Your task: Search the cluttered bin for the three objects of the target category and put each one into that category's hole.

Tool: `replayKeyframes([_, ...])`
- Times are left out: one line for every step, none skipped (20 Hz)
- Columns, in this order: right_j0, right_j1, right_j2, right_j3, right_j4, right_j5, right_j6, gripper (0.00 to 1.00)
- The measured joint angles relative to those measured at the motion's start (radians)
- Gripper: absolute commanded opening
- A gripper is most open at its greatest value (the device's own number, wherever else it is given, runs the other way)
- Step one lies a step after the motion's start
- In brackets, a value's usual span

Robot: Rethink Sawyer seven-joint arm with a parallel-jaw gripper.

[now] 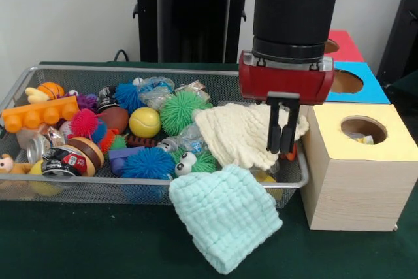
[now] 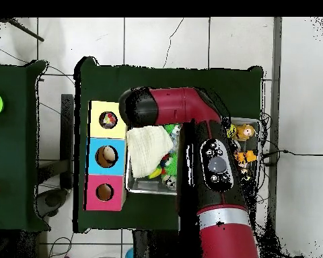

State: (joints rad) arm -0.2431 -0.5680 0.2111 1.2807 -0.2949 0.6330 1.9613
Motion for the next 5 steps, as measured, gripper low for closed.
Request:
replayKeyframes([-0.004, 0.000, 0.008, 0.001, -0.006, 0.000, 0.000, 0.00])
replayKeyframes([-0.006, 0.000, 0.012, 0.002, -0.009, 0.000, 0.000, 0.00])
replayKeyframes([-0.008, 0.000, 0.018, 0.002, -0.014, 0.000, 0.000, 0.00])
replayKeyframes([-0.010, 0.000, 0.023, 0.002, -0.019, 0.000, 0.000, 0.00])
replayKeyframes([-0.012, 0.000, 0.028, 0.002, -0.023, 0.000, 0.000, 0.00])
